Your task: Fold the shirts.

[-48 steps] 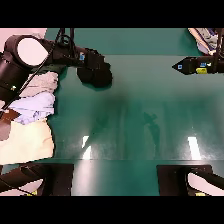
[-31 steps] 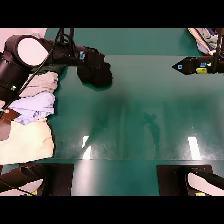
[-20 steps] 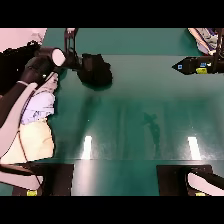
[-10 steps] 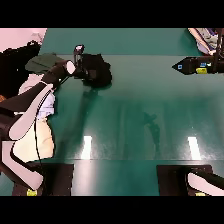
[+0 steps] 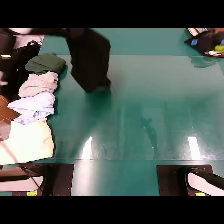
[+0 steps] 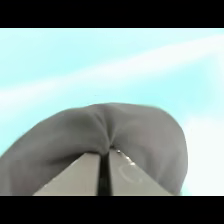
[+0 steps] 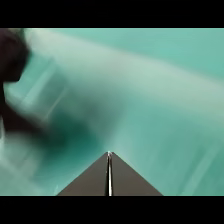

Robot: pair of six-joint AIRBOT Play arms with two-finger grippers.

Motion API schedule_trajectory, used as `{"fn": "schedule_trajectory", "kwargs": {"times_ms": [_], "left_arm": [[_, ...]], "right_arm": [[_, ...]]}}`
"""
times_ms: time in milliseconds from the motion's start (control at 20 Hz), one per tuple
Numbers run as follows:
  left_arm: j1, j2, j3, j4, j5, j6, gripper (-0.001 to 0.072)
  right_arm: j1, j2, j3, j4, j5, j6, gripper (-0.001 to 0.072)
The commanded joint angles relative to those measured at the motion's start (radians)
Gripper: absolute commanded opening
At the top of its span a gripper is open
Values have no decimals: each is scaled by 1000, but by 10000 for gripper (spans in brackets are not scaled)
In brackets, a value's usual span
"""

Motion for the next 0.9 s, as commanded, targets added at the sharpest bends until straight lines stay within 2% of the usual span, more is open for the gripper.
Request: {"fn": "schedule_trajectory", "kwargs": {"times_ms": [0, 150, 300, 350, 400, 450, 500, 700, 850], "left_arm": [[-66, 152, 59, 13, -158, 42, 24], [-176, 145, 3, 11, -253, 38, 25], [-295, 98, -142, 3, -206, 39, 30], [-326, 82, -190, -2, -172, 39, 274], [-350, 65, -231, -4, -132, 39, 629], [-358, 49, -245, -2, -123, 39, 661], [-352, 44, -245, 20, -130, 39, 613], [-197, 67, -237, 175, -210, 26, 613], [-25, 59, -330, 97, -231, -14, 613]], "right_arm": [[1, 1, 150, -1, 46, 1, 16], [1, 1, 213, -1, 103, 3, 17], [0, 2, 223, -2, 156, 34, 16], [0, 2, 223, -2, 176, 40, 16], [0, 2, 223, -2, 192, 47, 16], [0, 2, 223, -2, 200, 55, 16], [0, 3, 223, -2, 205, 59, 16], [0, 3, 223, -2, 232, 66, 16], [0, 2, 221, -3, 231, 67, 16]]}}
